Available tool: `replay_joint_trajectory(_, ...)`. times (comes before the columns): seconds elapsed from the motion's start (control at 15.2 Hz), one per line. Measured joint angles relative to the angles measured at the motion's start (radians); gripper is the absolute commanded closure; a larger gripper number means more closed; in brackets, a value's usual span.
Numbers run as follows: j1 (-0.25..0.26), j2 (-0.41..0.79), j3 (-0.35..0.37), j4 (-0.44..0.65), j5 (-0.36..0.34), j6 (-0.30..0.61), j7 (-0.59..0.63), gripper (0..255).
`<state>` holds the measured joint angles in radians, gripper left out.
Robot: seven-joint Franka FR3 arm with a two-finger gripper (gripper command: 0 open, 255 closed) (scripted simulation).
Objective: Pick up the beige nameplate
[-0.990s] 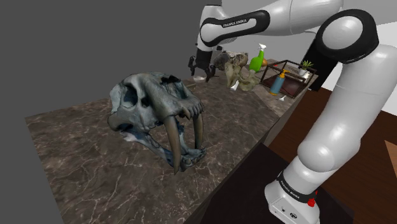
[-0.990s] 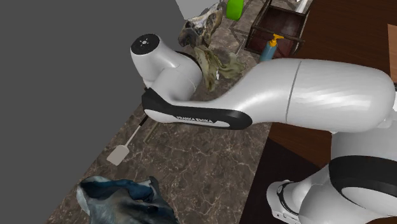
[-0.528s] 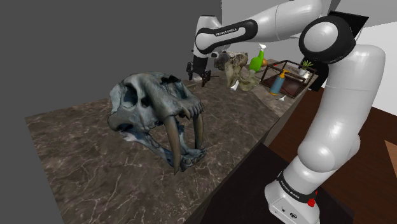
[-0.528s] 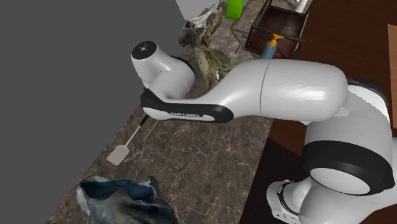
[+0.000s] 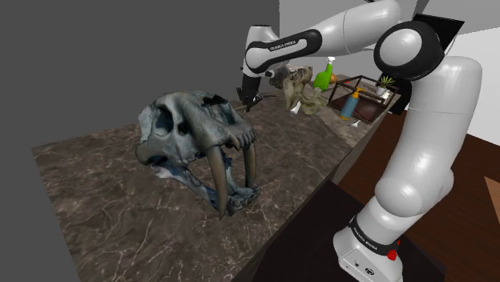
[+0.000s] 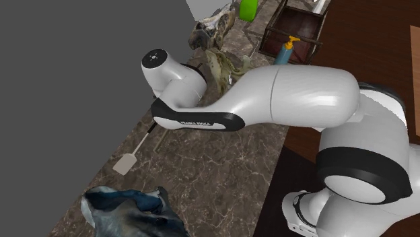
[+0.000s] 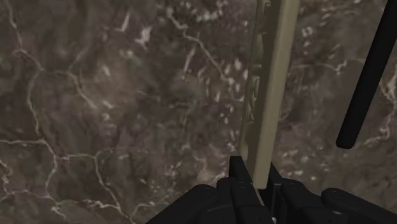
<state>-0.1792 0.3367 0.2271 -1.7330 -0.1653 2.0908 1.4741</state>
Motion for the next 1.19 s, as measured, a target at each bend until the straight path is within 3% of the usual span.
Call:
replay_joint_trajectory(0.46,0.000,-0.001,0.000,0.003,0.001,-0.004,-0.001,255)
replay_joint_trajectory(1.19,-0.001,-0.040,0.006,0.094,0.017,-0.132,-0.019,255)
